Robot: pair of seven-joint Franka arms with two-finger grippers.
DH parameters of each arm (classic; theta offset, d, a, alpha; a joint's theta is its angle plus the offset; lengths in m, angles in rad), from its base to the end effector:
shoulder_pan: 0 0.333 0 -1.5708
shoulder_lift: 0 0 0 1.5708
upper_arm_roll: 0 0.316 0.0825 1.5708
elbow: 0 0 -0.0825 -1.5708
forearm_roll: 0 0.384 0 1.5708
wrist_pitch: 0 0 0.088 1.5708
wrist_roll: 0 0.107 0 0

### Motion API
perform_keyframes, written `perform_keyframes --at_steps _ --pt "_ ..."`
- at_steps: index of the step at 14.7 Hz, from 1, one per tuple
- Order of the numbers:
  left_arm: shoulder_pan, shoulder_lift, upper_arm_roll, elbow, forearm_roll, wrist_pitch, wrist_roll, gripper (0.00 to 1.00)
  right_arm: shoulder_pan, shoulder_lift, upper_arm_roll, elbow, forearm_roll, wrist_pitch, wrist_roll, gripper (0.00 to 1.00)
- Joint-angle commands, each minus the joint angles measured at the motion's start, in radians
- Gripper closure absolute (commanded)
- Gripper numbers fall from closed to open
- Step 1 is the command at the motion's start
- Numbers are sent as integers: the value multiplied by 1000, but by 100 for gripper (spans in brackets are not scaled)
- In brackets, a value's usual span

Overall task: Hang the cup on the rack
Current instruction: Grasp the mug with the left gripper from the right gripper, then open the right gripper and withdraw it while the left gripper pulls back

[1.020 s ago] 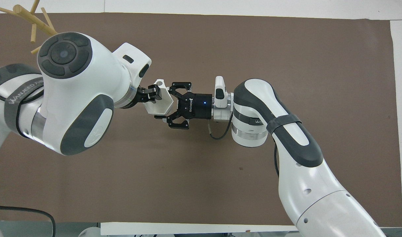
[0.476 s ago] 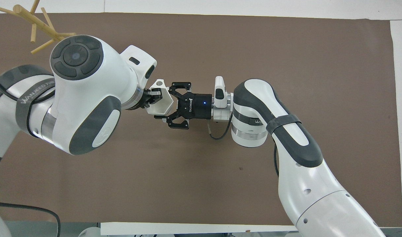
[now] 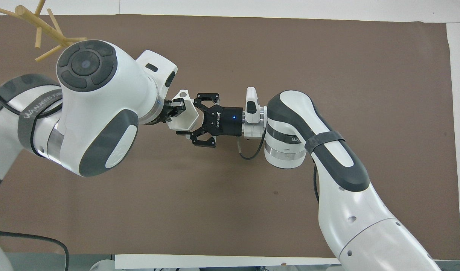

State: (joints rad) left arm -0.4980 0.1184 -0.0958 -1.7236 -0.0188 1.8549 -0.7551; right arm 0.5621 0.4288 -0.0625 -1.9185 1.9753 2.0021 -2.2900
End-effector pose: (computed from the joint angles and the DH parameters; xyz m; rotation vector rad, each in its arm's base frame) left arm 0.4983 -0.3353 0.5081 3.0994 0.2597 -0.0122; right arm 0.5368 0.3596 0.3045 -1.3639 -1.1178 -1.1490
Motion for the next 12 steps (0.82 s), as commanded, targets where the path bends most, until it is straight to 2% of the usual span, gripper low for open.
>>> perform_keyframes --at_steps 1,2,5,8,12 --pt "-13 3 11 7 3 13 -32 100 -4 -15 -3 -16 8 36 -5 15" --pt "-11 3 10 7 4 13 -32 100 -7 -13 -3 -16 8 53 -6 2" --pt "-13 3 10 4 4 13 -39 100 -22 -13 -10 -17 -10 49 -22 1" --pt "-13 3 11 7 4 10 -55 100 -88 -16 -8 -26 -74 15 -28 1" --pt "-2 1 14 7 13 4 -263 100 -201 -44 -8 -114 -153 -97 -92 1"
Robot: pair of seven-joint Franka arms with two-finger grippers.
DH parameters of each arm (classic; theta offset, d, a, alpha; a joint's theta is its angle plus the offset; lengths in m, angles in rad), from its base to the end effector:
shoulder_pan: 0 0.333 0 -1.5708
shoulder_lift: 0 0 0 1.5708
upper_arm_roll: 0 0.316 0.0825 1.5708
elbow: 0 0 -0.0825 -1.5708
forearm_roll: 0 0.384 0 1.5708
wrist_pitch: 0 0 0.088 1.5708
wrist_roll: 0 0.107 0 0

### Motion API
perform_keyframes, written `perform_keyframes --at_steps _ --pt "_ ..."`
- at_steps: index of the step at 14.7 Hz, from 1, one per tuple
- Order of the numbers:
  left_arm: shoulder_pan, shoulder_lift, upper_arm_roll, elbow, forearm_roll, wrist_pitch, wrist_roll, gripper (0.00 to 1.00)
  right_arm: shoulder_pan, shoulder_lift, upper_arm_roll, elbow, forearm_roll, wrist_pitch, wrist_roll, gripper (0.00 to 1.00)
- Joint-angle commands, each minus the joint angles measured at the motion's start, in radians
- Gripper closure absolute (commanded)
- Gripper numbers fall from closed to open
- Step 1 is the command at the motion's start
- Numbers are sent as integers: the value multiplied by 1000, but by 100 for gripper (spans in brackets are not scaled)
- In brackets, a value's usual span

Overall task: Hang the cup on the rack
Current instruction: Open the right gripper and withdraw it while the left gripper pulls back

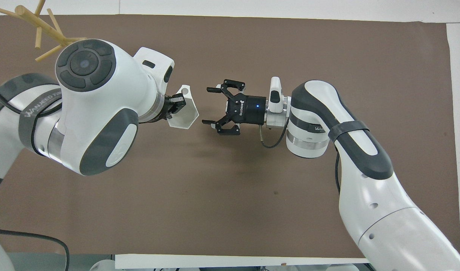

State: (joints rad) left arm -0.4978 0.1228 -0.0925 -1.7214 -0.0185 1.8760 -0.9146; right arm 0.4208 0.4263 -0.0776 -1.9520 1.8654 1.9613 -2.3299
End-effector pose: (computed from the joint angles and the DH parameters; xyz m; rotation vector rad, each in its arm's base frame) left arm 0.5022 -0.3353 0.5084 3.0561 0.5096 0.0058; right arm 0.5699 0.2733 0.2898 -1.4257 -1.1683 -1.1922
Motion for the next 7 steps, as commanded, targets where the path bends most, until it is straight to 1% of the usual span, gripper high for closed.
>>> perform_keyframes --at_steps 1,2,4,7 --pt "2 -3 13 5 12 -17 -143 100 -91 -50 5 -105 -78 -93 -71 1" --pt "17 -3 16 2 12 -8 -199 100 -141 -55 7 -131 -130 -134 -89 1" --pt "74 -2 16 0 12 33 -295 100 -245 -64 7 -134 -259 -208 -97 1" --pt "168 0 16 -17 8 119 -317 100 -403 -66 5 -119 -417 -339 -95 1"
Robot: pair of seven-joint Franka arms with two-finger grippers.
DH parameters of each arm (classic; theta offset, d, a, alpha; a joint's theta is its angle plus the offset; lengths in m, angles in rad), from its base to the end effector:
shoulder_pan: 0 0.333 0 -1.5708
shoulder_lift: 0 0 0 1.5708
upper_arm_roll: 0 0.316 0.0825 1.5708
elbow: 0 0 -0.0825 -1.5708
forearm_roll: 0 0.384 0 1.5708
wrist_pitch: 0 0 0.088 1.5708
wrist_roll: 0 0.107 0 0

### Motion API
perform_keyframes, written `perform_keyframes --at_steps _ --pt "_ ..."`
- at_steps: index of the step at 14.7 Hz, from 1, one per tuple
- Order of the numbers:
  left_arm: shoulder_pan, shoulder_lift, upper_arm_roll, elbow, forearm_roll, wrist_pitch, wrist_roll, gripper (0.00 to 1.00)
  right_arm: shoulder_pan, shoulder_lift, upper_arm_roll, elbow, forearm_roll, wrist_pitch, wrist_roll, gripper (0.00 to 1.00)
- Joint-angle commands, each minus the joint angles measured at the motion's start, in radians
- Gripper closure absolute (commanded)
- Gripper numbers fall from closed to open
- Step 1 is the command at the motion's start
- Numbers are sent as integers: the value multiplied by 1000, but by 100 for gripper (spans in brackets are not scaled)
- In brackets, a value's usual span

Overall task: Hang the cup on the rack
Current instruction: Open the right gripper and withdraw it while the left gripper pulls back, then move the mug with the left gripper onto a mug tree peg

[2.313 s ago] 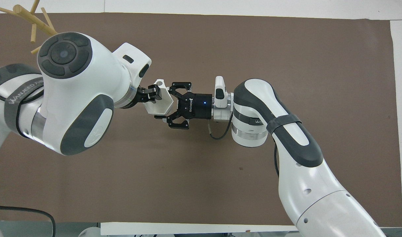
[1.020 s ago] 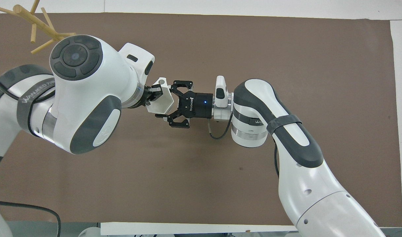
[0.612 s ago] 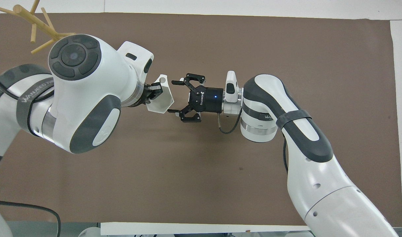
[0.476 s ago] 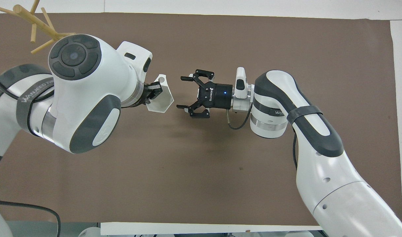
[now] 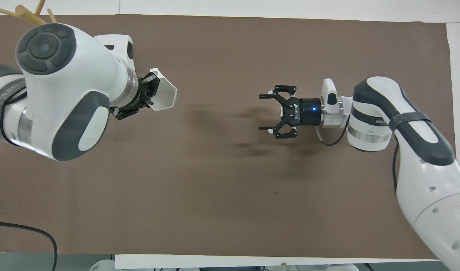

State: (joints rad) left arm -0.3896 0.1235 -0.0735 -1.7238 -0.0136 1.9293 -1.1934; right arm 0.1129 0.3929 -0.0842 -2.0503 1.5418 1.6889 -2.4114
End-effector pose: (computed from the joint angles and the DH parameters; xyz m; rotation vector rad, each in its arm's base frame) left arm 0.5454 -0.2712 0.5117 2.8606 1.1021 0.0606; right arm 0.5659 0.1138 0.2716 -1.3399 -1.2829 -1.1359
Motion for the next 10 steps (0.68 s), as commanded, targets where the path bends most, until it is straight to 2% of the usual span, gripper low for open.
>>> perform_keyframes --at_steps 1,5,8,10 --pt "80 2 -5 -31 3 117 -41 100 -143 -32 14 -5 -150 -107 -12 1" --pt "161 -5 -8 -128 0 364 23 100 -326 -63 12 44 -340 -251 40 1" --pt "222 -4 -9 -134 -63 373 228 100 -395 -165 11 68 -434 -297 148 1" --pt "244 -5 -8 -140 -104 367 325 100 -398 -228 11 68 -443 -314 228 1"
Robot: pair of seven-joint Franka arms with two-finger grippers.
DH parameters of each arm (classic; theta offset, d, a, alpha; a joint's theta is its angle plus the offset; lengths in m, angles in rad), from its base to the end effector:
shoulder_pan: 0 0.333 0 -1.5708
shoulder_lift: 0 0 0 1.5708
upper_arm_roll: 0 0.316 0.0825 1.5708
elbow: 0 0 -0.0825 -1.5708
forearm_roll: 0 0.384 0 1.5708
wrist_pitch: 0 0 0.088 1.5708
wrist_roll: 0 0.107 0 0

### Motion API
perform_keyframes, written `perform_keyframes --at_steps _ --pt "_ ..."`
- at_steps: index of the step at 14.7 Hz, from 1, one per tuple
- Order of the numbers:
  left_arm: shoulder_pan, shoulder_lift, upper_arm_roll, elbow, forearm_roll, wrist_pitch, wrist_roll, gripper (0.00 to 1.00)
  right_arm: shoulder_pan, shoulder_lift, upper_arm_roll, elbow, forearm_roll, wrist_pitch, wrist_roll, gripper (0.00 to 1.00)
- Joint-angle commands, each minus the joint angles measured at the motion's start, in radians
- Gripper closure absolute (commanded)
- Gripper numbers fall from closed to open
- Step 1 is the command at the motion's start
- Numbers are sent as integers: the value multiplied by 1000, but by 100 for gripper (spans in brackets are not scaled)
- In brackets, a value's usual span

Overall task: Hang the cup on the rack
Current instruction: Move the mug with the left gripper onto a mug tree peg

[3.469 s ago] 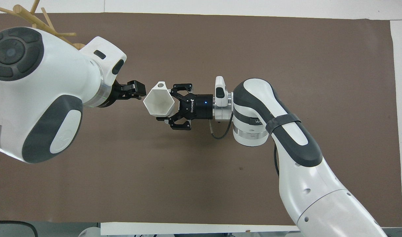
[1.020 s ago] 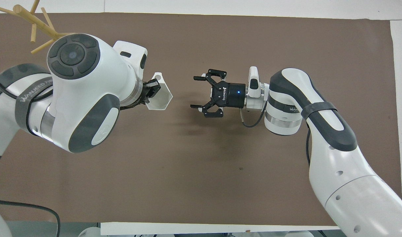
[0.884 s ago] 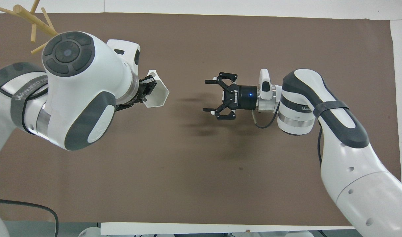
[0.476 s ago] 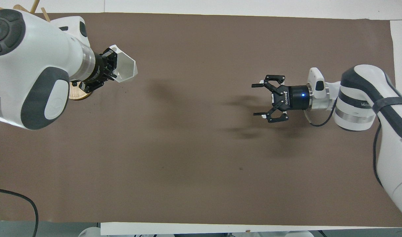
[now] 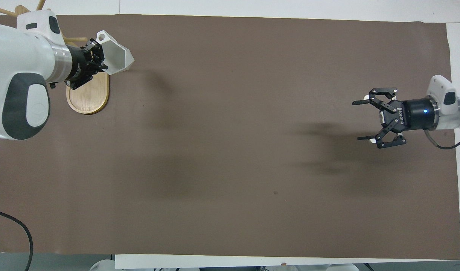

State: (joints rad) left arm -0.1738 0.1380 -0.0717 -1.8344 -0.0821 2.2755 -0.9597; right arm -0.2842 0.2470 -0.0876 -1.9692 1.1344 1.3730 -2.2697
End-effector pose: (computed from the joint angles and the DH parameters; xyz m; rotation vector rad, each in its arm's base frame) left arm 0.6080 -0.1524 0.4849 2.6831 1.0717 0.2978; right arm 0.5389 -0.0888 0.3718 -1.3547 -1.3764 -1.0187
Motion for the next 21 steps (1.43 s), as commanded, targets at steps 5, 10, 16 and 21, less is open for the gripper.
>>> perform_keyframes --at_steps 5,10,16,21 --pt "68 6 -10 -32 -63 54 175 100 13 -199 15 29 -88 -3 358 1" --pt "102 25 -10 -28 -71 68 209 100 134 -242 3 78 -350 182 623 1" --pt "125 45 -10 -28 -73 108 234 100 203 -256 5 70 -715 276 1121 1" --pt "145 66 -10 -26 -85 125 245 100 212 -255 -17 58 -837 420 1612 1"
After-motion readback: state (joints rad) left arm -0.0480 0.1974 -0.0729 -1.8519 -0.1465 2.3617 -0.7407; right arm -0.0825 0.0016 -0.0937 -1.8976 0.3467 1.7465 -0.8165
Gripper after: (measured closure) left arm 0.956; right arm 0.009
